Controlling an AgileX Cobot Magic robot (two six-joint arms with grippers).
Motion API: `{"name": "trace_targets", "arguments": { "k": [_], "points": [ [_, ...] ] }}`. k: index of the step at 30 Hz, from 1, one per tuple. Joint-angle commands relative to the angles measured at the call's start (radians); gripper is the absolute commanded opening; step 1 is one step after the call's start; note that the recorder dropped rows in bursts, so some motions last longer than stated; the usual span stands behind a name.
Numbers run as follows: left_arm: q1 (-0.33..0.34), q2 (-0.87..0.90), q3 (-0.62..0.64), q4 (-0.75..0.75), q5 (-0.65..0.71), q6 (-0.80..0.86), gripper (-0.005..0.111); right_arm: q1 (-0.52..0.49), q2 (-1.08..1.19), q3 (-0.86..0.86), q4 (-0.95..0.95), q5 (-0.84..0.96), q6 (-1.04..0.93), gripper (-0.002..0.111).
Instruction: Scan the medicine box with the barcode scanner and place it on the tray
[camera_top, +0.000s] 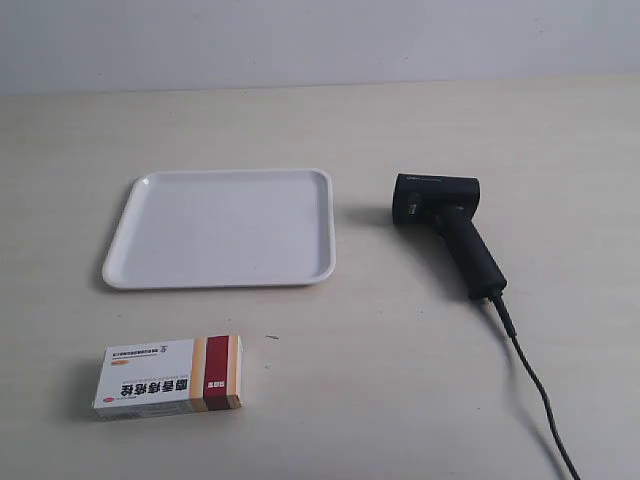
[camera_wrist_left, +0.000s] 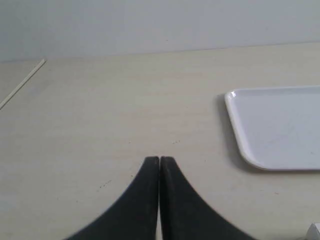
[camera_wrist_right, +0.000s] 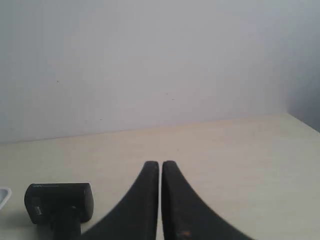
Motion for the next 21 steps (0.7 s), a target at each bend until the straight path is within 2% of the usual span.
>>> {"name": "trace_targets", "arguments": {
  "k": [1,13,16,18,19,20,21],
  "points": [
    [-0.005,-0.004,0.004,-0.006,-0.009,-0.004,0.003,0.002,-0.006,0.005,-0.001,-0.002,-0.009,0.003],
    [-0.005,-0.004,0.004,0.024,-0.015,0.154,0.003,0.002,-0.006,0.005,-0.001,-0.002,-0.009,0.003],
    [-0.005,-0.004,0.004,-0.015,-0.060,0.154,0.003,0.002,-0.006,0.005,-0.001,-0.002,-0.009,0.003],
    [-0.005,-0.004,0.004,-0.118,-0.135,0.141,0.003,0.002,-0.006,0.005,-0.001,-0.002,-0.009,0.003],
    [-0.005,-0.004,0.004,-0.262,-0.214,0.111,0.003,0.002,-0.006,0.005,-0.001,-0.002,-0.009,0.003],
    [-0.005,-0.004,0.004,-0.329,-0.259,0.101,0.003,0.002,-0.006,0.005,-0.001,-0.002,-0.009,0.003],
    [-0.005,-0.004,0.004,-0.502,-0.355,0.093,0.003,0.002,-0.006,0.005,-0.001,-0.002,-0.009,0.003]
  ]
}}
